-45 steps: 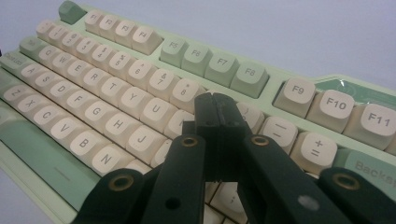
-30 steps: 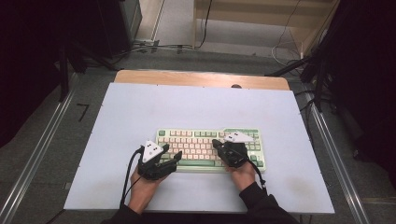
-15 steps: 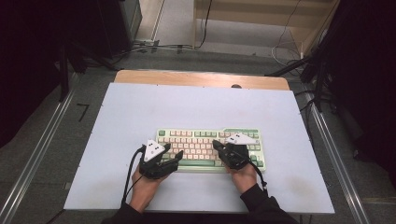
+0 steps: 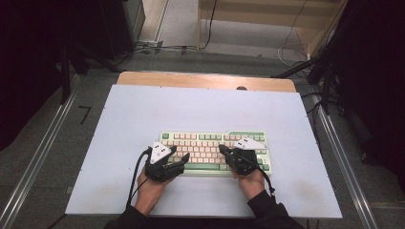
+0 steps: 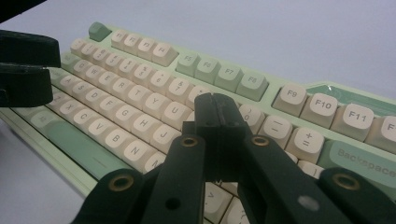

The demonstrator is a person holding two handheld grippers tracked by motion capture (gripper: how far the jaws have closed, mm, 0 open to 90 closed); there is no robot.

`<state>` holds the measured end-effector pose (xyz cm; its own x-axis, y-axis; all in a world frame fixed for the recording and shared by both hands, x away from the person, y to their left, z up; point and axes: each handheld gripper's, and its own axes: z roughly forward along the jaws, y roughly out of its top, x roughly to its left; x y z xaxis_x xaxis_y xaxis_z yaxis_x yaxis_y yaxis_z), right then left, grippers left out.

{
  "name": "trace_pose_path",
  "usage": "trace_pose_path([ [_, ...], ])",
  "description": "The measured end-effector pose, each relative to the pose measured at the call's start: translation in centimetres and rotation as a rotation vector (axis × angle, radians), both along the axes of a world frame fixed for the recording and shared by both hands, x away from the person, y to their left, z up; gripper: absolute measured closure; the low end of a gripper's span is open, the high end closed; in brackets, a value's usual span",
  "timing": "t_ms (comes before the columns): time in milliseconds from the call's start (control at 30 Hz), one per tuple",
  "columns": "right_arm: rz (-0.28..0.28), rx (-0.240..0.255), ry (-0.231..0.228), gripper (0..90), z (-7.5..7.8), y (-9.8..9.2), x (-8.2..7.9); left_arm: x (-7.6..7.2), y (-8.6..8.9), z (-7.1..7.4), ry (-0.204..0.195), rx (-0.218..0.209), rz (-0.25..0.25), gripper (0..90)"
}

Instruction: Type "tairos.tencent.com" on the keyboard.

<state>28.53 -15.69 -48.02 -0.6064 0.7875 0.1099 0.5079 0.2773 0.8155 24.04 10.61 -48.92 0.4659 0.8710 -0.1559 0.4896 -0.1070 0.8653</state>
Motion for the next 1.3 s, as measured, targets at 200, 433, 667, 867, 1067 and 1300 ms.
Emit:
trace_pose_path([
  [200,0.013,-0.001,0.004,87.4,0.0,0.1,-0.2,0.0,0.0,0.0,-0.002,-0.002,0.003,43.7],
  [433,0.038,-0.014,0.008,87.3,-0.2,0.7,-0.6,0.0,0.2,-0.1,-0.001,0.001,0.010,43.6],
  [667,0.055,-0.029,0.019,87.3,-0.6,1.2,-1.0,0.0,0.2,0.0,-0.001,0.000,0.015,43.6],
  [867,0.070,-0.044,0.027,87.3,-0.9,1.5,-1.2,0.0,0.2,-0.1,-0.002,-0.001,0.014,43.6],
  [1067,0.082,-0.052,0.027,87.3,-1.1,1.8,-1.3,0.0,0.2,-0.1,-0.002,-0.002,0.014,43.6],
  [1300,0.087,-0.057,0.028,87.3,-1.2,2.0,-1.4,0.0,0.2,-0.1,-0.003,-0.002,0.013,43.6],
])
